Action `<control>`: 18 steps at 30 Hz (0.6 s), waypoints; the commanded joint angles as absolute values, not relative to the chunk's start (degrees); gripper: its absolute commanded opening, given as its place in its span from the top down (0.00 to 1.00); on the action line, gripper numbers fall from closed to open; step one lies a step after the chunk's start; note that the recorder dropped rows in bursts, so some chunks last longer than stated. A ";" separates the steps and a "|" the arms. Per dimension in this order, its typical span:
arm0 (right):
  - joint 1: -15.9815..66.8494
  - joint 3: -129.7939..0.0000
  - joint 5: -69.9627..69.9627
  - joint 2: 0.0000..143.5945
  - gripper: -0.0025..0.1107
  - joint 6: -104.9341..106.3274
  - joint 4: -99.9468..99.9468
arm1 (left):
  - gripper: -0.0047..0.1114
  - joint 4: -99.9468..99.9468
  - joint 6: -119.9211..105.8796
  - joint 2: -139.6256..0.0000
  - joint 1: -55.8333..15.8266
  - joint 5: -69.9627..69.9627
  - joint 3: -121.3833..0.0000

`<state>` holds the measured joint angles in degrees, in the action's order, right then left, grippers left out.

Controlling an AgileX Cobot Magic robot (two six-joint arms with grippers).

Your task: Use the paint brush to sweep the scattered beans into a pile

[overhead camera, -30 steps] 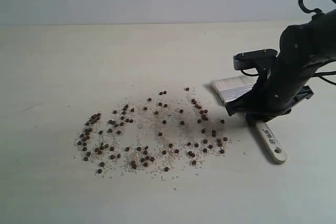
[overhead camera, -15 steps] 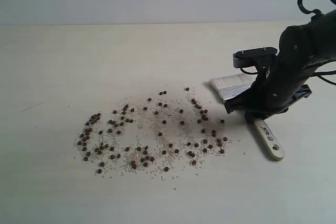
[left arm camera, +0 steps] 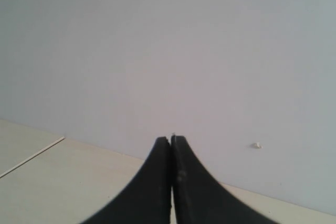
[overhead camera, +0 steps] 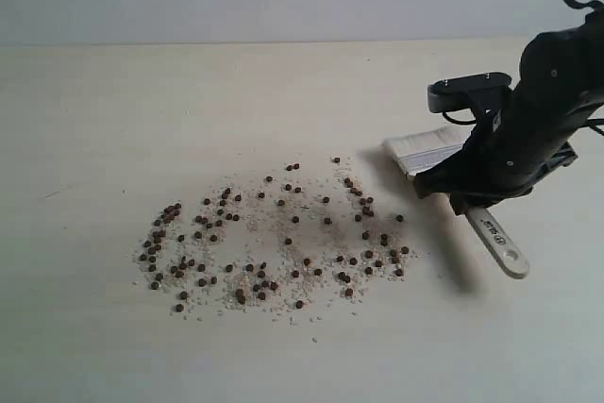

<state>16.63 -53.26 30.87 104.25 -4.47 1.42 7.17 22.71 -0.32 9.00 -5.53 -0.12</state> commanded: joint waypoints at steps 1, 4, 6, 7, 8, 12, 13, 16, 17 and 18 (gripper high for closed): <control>16.68 -54.08 33.53 99.49 0.98 -4.17 3.07 | 0.96 6.83 22.55 0.00 8.58 -5.32 0.00; 16.68 -54.08 33.80 97.39 0.98 -4.17 3.07 | 0.96 6.83 22.55 0.00 8.58 -5.32 0.00; 16.68 -54.08 35.08 96.17 0.98 -4.01 3.35 | 0.96 6.83 22.55 0.00 8.58 -5.32 0.00; 16.68 -54.08 36.11 95.75 0.98 -3.52 3.35 | 0.96 6.83 22.55 0.00 8.58 -5.32 0.00; 16.68 -54.20 38.90 95.11 0.98 -2.71 3.35 | 0.96 6.83 22.55 0.00 8.58 -5.32 0.00; 16.68 -54.93 46.22 92.53 0.98 -0.96 2.81 | 0.96 6.83 22.55 0.00 8.58 -5.32 0.00; 16.68 -54.93 48.11 91.14 0.98 0.00 1.89 | 0.96 6.83 22.55 0.00 8.58 -5.32 0.00; 16.68 -54.93 48.76 89.37 0.98 1.65 0.00 | 0.96 6.83 22.55 0.00 8.58 -5.32 0.00; 16.68 -54.93 48.76 88.98 0.98 2.42 -1.26 | 0.96 6.83 22.55 0.00 8.58 -5.32 0.00; 16.68 -54.93 48.55 88.31 0.98 4.96 -3.56 | 0.96 6.83 22.55 0.00 8.58 -5.32 0.00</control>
<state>16.63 -54.44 48.50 89.74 1.89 -0.81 7.17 22.71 -0.32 9.00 -5.42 -0.12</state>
